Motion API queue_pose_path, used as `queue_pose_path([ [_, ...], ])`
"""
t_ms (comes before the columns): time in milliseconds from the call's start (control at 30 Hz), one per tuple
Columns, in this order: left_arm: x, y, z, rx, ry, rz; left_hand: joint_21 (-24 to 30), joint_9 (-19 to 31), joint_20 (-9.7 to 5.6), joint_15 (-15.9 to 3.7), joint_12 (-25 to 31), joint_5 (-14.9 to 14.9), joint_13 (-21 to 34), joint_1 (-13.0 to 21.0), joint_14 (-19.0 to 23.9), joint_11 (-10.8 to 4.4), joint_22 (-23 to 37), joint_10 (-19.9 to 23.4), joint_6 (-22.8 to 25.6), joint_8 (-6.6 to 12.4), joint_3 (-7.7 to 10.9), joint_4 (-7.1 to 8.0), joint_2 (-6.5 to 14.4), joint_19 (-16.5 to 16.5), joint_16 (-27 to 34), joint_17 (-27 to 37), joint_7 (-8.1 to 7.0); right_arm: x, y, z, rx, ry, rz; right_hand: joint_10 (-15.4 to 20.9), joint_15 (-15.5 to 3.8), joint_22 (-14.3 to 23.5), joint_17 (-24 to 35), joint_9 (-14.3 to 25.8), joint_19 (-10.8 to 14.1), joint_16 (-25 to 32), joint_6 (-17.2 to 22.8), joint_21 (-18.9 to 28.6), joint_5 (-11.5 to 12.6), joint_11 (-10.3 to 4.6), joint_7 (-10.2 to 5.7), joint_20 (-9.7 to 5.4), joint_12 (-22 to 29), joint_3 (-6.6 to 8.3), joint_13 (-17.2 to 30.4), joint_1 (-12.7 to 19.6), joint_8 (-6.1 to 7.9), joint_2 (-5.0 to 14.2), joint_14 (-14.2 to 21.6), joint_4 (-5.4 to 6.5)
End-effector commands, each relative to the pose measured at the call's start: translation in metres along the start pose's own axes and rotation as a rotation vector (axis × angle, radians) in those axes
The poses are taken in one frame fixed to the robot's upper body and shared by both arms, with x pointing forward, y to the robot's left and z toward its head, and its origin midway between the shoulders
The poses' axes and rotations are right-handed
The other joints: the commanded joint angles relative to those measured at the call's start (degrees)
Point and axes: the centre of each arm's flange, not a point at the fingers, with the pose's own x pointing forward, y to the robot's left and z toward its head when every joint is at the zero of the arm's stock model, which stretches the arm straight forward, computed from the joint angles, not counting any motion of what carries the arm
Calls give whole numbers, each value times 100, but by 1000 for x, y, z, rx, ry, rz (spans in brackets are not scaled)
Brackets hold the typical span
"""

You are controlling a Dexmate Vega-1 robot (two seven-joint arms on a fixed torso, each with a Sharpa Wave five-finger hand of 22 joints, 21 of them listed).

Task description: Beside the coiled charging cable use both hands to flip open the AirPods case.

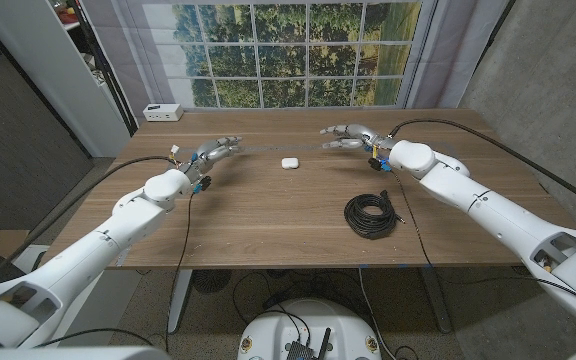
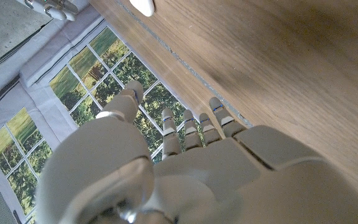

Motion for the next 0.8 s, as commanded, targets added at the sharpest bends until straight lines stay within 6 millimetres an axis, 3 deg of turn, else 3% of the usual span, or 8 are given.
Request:
queue_pose_path([
  [33, -4, 0, 0, 124, 33, -28, -36, 27, 7, 21, 15, -14, 7, 93, -86, -1, 25, -48, 33, 27, -52, 12, -34, -28, 27, 12, -63, 27, 23, 11, -203, 67, 108, -80, -633, 32, 16, -20, -69, 15, -101, -87, 9, -8, -18, 16, 12, 30, -11, 113, -35, 10, -132, -61],
  [367, -2, -5, 2, 156, 42, -40, -73, 28, 14, 13, 24, -14, 0, 163, -122, -26, 27, -80, 64, 35, -86, 26, -66, -27, 35, 13, -76, 59, 41, 11, -277, 72, 168, -275, -612, 33, 18, -90, -137, 13, -325, -236, 14, -19, -17, 36, 7, 71, -51, 200, -55, 12, -321, -127],
  [800, -2, -13, 5, 166, 50, -43, -119, 32, 9, 8, 48, -14, -11, 245, -144, -43, 30, -92, 145, 56, -141, 56, -89, -8, 50, 14, -46, 80, 51, 1, -313, 109, 223, -421, -585, 34, 19, -150, -223, 25, -433, -369, 21, -18, -20, 74, 12, 105, -84, 269, -40, 14, -432, -165],
])
